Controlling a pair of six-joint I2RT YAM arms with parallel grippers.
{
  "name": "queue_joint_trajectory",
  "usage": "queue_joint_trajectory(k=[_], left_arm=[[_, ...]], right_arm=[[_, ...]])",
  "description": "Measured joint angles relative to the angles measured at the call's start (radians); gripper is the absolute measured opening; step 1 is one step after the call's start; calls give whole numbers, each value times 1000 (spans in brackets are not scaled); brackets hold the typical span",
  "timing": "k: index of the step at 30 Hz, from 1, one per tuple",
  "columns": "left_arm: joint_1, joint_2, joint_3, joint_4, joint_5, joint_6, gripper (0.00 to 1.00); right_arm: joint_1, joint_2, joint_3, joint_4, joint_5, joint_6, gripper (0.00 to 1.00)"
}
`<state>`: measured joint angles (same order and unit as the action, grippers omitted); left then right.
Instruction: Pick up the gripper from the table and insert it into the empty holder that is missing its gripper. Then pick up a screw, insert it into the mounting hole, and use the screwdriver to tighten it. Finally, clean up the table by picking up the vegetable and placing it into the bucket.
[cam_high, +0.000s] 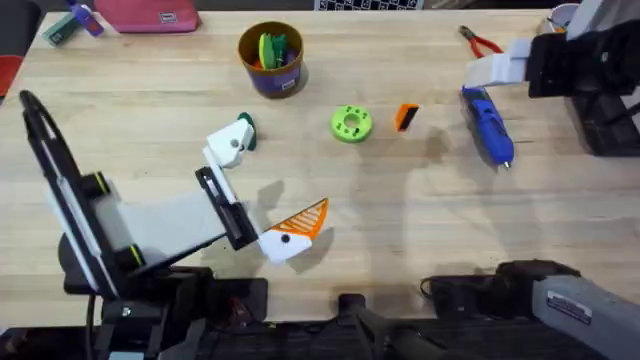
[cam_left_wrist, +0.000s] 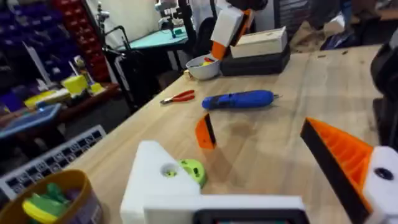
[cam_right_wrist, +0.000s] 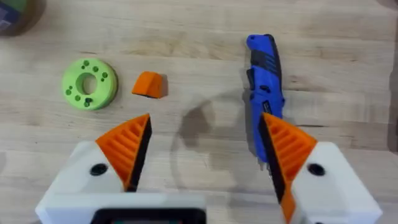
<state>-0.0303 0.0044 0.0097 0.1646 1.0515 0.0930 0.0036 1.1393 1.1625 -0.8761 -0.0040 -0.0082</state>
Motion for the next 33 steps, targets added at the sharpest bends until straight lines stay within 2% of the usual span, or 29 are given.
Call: queue_joint_trajectory(k=[5, 9, 12, 15, 21, 26, 33], left_arm=[[30, 0, 0, -14, 0, -150, 985], [35, 0, 0, -110, 1, -204, 985], [35, 0, 0, -191, 3, -214, 985], [35, 0, 0, -266, 13, -176, 985], [36, 1, 1, -289, 101, -16, 985], [39, 1, 2, -294, 131, 32, 985], [46, 1, 1, -296, 141, 50, 985]], right_arm=[[0, 0, 0, 0, 0, 0, 994], [0, 0, 0, 0, 0, 0, 994], [0, 0, 0, 0, 0, 0, 994], [0, 0, 0, 0, 0, 0, 994], [0, 0, 0, 0, 0, 0, 994], [0, 0, 0, 0, 0, 0, 994], [0, 0, 0, 0, 0, 0, 994]])
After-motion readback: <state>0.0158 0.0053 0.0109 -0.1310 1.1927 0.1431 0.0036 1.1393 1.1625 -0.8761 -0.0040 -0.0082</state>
